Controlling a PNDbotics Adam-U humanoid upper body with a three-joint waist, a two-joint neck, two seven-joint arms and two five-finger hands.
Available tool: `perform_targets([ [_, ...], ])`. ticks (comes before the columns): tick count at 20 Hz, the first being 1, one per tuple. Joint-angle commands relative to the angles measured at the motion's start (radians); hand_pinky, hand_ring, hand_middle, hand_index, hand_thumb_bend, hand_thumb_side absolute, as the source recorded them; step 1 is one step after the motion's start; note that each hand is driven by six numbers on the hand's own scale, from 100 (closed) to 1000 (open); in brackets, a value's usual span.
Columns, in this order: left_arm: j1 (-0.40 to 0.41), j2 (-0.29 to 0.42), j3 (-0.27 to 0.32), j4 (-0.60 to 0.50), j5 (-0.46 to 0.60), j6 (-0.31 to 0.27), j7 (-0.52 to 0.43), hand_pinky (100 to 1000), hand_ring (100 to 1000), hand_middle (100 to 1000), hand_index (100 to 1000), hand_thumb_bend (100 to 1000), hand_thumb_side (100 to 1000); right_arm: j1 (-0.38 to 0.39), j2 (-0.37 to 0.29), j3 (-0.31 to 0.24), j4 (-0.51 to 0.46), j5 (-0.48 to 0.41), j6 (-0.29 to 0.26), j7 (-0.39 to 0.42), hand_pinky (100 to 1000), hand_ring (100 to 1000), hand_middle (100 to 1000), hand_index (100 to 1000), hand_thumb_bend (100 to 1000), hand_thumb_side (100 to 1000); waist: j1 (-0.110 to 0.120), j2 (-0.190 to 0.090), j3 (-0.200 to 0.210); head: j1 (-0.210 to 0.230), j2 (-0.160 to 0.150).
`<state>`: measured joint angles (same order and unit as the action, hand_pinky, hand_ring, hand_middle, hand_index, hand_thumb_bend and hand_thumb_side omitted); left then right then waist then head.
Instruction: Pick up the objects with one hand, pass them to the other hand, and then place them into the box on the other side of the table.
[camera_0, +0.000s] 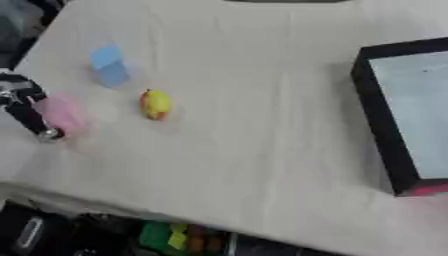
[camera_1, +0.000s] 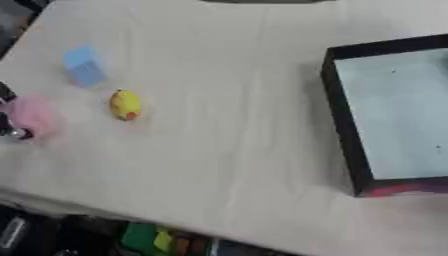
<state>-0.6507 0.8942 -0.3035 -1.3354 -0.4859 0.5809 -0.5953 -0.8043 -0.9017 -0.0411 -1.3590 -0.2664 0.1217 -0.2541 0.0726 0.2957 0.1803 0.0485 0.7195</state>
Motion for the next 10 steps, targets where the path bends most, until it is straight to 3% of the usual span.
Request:
perform_targets([
  [1, -0.008, 0.062, 0.043, -0.089, 0.038, 0.027, 0.016, 891, 854, 739, 543, 343, 118, -0.020, -0.026, -0.006, -0.026, -0.004, -0.004, 0.002, 867, 801, 834, 869, 100, 496, -0.002, -0.043, 0.003, -0.010, 0.000],
  [10, -0.037, 0.016, 0.100, -0.257, 0.127, 0.076, 0.117, 840, 815, 719, 527, 286, 139, -0.039, -0.021, 0.019, -0.078, 0.009, 0.000, 0.028, 869, 802, 836, 871, 100, 459, -0.011, -0.038, -0.003, -0.045, -0.007],
])
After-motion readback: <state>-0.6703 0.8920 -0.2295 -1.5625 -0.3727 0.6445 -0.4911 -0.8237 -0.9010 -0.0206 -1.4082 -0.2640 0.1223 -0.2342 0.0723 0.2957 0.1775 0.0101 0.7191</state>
